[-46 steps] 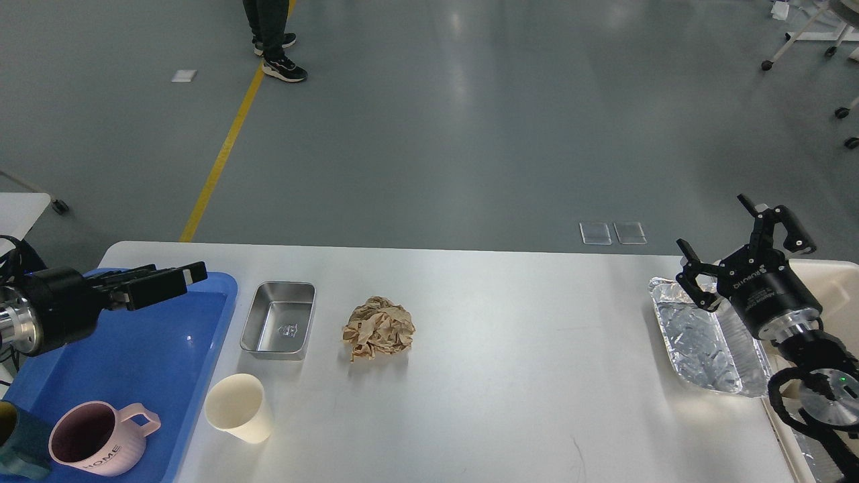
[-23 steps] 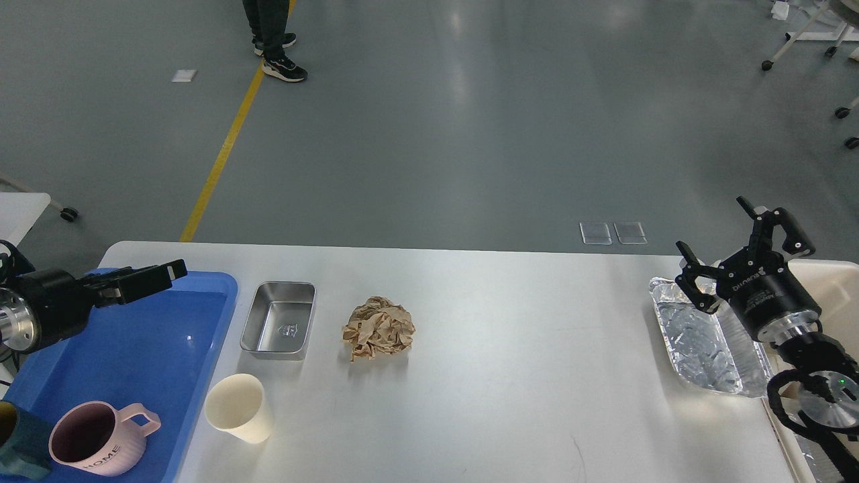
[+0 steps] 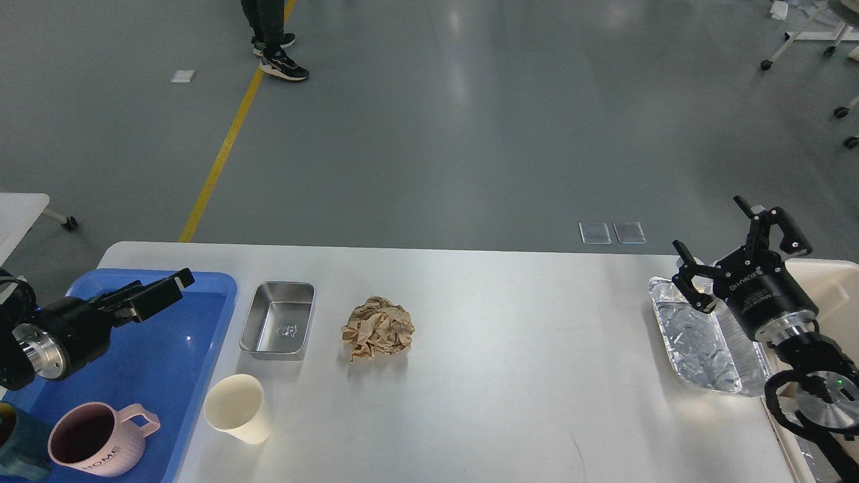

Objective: Tidy desktop
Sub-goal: 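Move the left gripper toward the small steel tray, then grasp the edge of the steel tray with the left gripper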

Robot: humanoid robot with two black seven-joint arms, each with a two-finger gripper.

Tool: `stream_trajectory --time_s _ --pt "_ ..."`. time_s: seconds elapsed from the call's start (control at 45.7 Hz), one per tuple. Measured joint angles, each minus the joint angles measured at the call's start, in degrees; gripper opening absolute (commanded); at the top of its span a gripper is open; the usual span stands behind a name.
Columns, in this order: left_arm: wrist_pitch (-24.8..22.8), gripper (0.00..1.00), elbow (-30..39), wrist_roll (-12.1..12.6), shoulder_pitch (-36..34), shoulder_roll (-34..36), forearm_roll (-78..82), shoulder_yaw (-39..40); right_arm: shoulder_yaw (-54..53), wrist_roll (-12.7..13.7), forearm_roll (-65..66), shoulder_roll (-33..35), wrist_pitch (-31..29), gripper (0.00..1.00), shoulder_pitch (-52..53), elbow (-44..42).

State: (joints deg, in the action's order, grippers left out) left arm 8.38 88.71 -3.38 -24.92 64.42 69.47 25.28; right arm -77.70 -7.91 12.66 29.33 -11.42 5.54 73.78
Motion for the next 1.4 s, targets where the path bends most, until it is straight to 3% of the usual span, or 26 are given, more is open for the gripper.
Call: stream_trajectory --time_s 0.656,0.875,1.181,1.399 --pt "-11.92 0.97 -18.18 0.64 -3.4 -14.49 -3.08 -1.24 0.05 0.03 0.0 -0.06 0.06 1.0 -0.71 0.14" --pt "-12.5 0.97 -25.01 0.24 -9.74 -20.56 -3.04 -7.58 0.05 0.03 -0.01 0.0 0.07 1.0 -0.71 0.14" --pt "-12.68 0.95 -28.53 0.57 -13.6 -26.0 -3.35 -13.49 -0.05 0.01 0.0 0.22 0.06 1.0 -0.87 0.02" --pt "-12.53 0.81 -31.38 0.57 -15.56 -26.7 -3.73 -16.58 -0.08 0.0 0.0 -0.01 0.0 1.0 -0.86 -0.04"
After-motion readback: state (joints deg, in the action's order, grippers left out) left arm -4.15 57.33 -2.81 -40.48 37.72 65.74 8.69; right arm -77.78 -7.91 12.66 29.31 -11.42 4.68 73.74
